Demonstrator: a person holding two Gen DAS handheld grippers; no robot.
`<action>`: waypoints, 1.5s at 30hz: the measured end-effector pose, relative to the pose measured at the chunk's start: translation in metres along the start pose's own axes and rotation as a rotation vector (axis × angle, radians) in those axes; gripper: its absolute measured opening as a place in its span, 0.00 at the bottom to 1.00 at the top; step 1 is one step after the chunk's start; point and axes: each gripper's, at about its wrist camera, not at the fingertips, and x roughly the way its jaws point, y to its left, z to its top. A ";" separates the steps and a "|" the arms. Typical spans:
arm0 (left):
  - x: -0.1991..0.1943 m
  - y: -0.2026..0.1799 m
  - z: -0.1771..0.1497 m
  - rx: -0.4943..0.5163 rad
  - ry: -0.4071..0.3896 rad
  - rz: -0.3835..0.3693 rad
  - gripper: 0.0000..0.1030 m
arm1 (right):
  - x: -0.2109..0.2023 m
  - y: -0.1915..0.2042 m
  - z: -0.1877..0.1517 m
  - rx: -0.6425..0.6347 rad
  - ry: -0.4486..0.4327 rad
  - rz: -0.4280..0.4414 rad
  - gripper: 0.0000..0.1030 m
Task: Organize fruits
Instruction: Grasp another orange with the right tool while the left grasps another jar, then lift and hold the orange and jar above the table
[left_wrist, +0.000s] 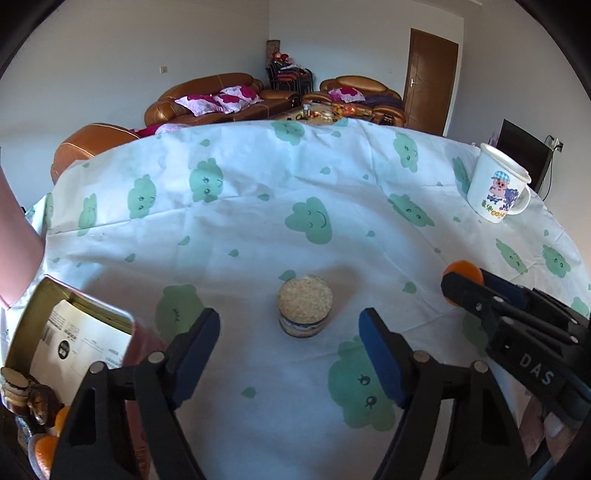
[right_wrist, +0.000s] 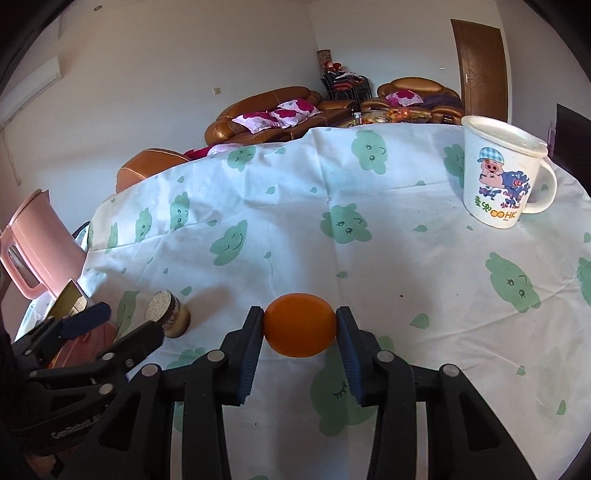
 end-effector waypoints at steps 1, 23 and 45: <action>0.007 -0.001 0.001 -0.008 0.020 -0.008 0.72 | 0.000 0.001 0.000 -0.005 -0.005 0.000 0.41; -0.005 0.005 -0.010 -0.003 -0.037 -0.059 0.33 | -0.016 0.018 -0.004 -0.103 -0.086 0.068 0.41; -0.044 0.008 -0.022 -0.024 -0.224 0.004 0.33 | -0.044 0.031 -0.012 -0.181 -0.233 0.061 0.41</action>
